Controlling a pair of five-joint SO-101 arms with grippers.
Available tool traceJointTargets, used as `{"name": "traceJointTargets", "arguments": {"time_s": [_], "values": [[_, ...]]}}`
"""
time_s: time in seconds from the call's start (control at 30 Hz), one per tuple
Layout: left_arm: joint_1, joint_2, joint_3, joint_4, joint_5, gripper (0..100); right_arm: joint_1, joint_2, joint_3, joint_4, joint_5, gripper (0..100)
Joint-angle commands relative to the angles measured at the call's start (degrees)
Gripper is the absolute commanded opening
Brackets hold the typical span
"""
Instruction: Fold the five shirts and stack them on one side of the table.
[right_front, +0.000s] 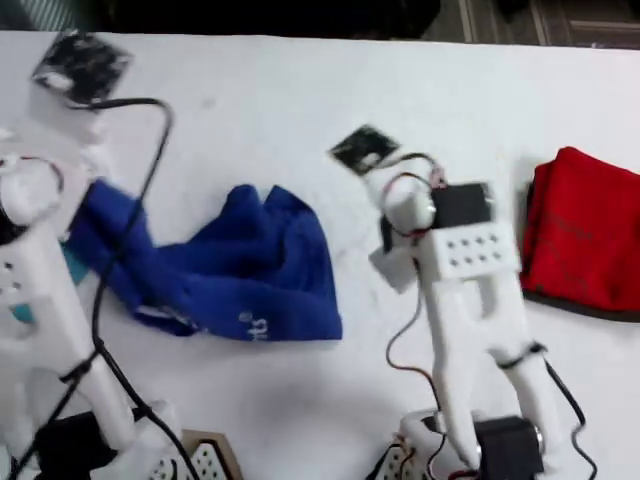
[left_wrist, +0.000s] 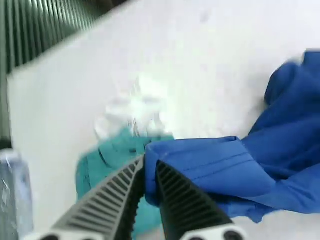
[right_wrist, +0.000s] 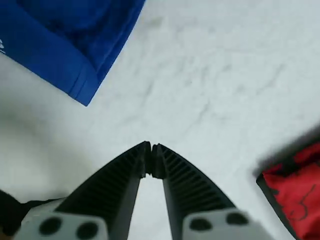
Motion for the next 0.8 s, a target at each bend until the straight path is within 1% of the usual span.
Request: {"name": "traceJointTargets", "arguments": {"time_s": [0.0,0.13,0.33,0.43,0.53,0.67,0.77], "values": [[-5.9,-2.5,6.5,-3.1,0.5,2,-5.8,3.0,-2.6,-0.4,-0.5,1.8],[-10.6,-6.7,14.9,-6.4,0.5,2,-12.4,6.5,-4.8,-0.6,-0.5,1.8],[-15.9,-15.0,29.0,-12.3,0.2,2,-18.4,16.4,-6.0,-0.8,-0.5,1.8],[-16.5,-19.1,34.7,-13.8,0.2,2,-21.4,22.5,-8.7,-0.9,-0.5,1.8],[-16.5,-23.3,38.5,-14.6,0.4,2,-23.0,27.6,-14.5,-1.0,-0.9,1.8],[-16.5,-28.2,41.8,-16.8,0.5,2,-23.0,34.8,-23.0,-1.2,-8.0,1.8],[-16.9,-30.7,44.7,-17.7,0.5,2,-23.8,41.4,-25.8,-0.9,-11.2,1.8]]}}
